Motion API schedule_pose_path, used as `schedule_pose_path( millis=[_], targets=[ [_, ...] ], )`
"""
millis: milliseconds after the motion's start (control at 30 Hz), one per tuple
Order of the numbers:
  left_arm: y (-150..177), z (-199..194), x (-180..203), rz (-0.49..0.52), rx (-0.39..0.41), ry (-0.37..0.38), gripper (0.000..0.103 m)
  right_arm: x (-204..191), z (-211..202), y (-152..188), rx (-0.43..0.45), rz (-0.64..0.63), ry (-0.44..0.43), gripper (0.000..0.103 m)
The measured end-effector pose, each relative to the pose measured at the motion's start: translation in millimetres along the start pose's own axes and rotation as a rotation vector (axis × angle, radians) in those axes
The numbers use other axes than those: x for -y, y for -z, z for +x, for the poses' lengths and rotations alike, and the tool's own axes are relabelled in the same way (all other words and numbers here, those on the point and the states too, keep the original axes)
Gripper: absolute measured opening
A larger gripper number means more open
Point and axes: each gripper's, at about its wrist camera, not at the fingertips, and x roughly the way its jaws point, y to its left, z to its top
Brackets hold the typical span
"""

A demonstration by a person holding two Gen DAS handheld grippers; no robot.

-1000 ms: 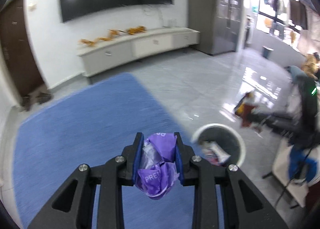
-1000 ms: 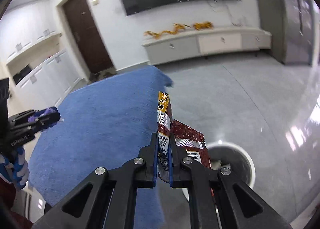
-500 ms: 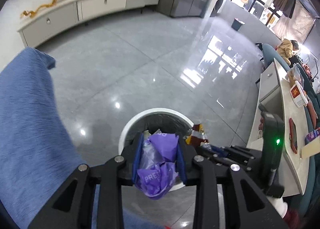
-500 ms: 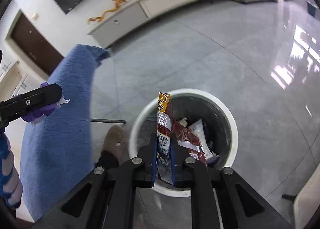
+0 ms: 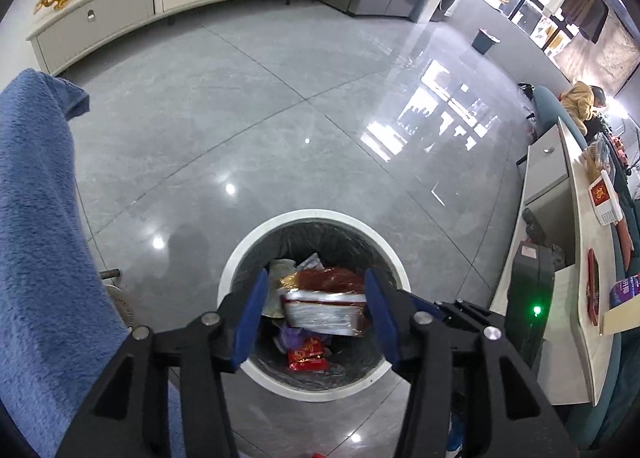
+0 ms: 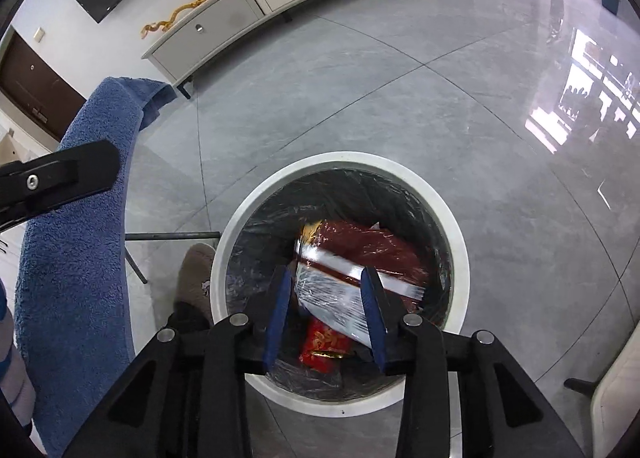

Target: Collect trash

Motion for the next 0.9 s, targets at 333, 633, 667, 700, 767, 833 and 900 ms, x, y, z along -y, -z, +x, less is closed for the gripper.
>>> schedule_pose_path(
  millis=[333, 633, 667, 700, 767, 833, 900],
  targets=[
    [34.6, -88.4, -26.6, 0.064, 0.153, -0.205, 0.053, -37.7, -45.6, -4.8, 0.117, -0.08, 0.026, 0.04],
    [81.7, -172.6, -70.8, 0.023, 0.271, -0.362, 0.053, -133.2, -109.2, 0.6, 0.249, -0.242, -0.062, 0.049],
    [87.3, -180.5, -73.9, 0.016, 0.285, -0.379, 0.053, -145.0, -115.2, 3.0, 0.259, -0.26, -0.077, 0.049],
    [96.2, -192.6, -79.4, 0.004, 0.308, -0.403, 0.053, -155.8, -120.8, 5.6, 0.27, -0.278, -0.088, 0.05],
    [110.2, -211.4, -86.9, -0.017, 0.344, -0.441, 0.053, -184.3, -134.9, 15.7, 0.298, -0.326, -0.119, 0.051],
    [124.8, -228.9, -94.6, -0.036, 0.383, -0.48, 0.053, -193.6, -140.3, 19.8, 0.307, -0.344, -0.127, 0.054],
    [139.7, -243.5, -101.8, -0.052, 0.421, -0.52, 0.054, -209.3, -147.8, 26.7, 0.322, -0.373, -0.133, 0.056]
  ],
)
